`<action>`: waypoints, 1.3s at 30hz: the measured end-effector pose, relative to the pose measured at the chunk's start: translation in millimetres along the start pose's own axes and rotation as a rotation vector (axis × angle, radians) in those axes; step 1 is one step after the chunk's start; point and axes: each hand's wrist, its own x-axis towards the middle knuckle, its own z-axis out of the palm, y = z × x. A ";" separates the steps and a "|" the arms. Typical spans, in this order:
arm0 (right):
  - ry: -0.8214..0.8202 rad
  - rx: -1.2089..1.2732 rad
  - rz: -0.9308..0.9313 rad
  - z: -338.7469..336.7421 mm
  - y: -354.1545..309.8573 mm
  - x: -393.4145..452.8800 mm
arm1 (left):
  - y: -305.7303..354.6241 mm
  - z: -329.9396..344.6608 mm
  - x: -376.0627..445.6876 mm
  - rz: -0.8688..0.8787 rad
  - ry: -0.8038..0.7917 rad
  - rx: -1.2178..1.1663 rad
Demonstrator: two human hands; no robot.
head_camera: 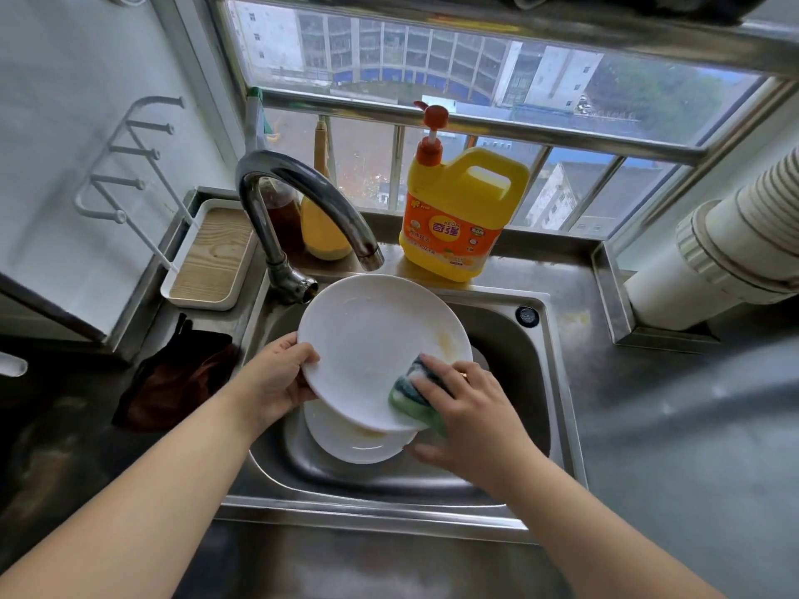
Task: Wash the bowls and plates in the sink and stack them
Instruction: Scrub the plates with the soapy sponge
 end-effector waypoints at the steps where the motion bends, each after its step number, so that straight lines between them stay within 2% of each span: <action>1: 0.044 -0.039 -0.025 4.4 -3.9 -0.2 | 0.9 -0.6 0.2 -0.013 -0.002 0.007; 4: 0.218 -0.101 -0.051 17.1 -11.1 -1.3 | -0.5 1.4 -1.4 -0.032 0.021 -0.014; 7: 0.364 -0.130 -0.083 21.7 -17.7 -1.9 | -7.0 13.3 -10.0 -0.038 0.042 -0.135; 12: 0.433 -0.051 0.023 27.9 -41.8 7.2 | -40.6 47.3 -34.7 -0.018 -0.128 -0.325; 15: 0.356 0.087 0.079 32.0 -47.8 9.2 | -51.0 49.7 -38.7 0.001 -0.116 -0.326; 18: 0.213 0.236 0.004 32.4 -36.7 5.0 | -50.8 38.4 -36.8 0.020 -0.093 -0.306; 20: 0.121 0.239 -0.065 31.4 -24.7 1.3 | -47.4 31.6 -36.1 0.016 -0.073 -0.287; 22: 0.089 0.197 -0.071 29.7 -8.3 -0.9 | -42.5 27.1 -34.1 0.012 -0.050 -0.270; 25: 0.024 0.186 0.048 27.5 7.7 -3.2 | -33.4 23.2 -31.7 0.014 -0.054 -0.215; 27: -0.014 0.267 0.093 26.8 -0.8 -3.7 | -31.1 22.3 -28.9 0.011 -0.071 -0.188; 32: -0.018 0.525 0.043 23.4 -44.9 -8.0 | -32.7 17.5 -24.4 0.008 -0.077 -0.119; 36: 0.021 0.275 -0.057 26.2 -16.6 -8.1 | -25.9 10.3 -25.8 -0.004 -0.049 -0.104; 39: -0.059 0.103 0.052 23.3 7.3 -6.6 | -22.5 6.7 -25.7 -0.015 -0.036 -0.097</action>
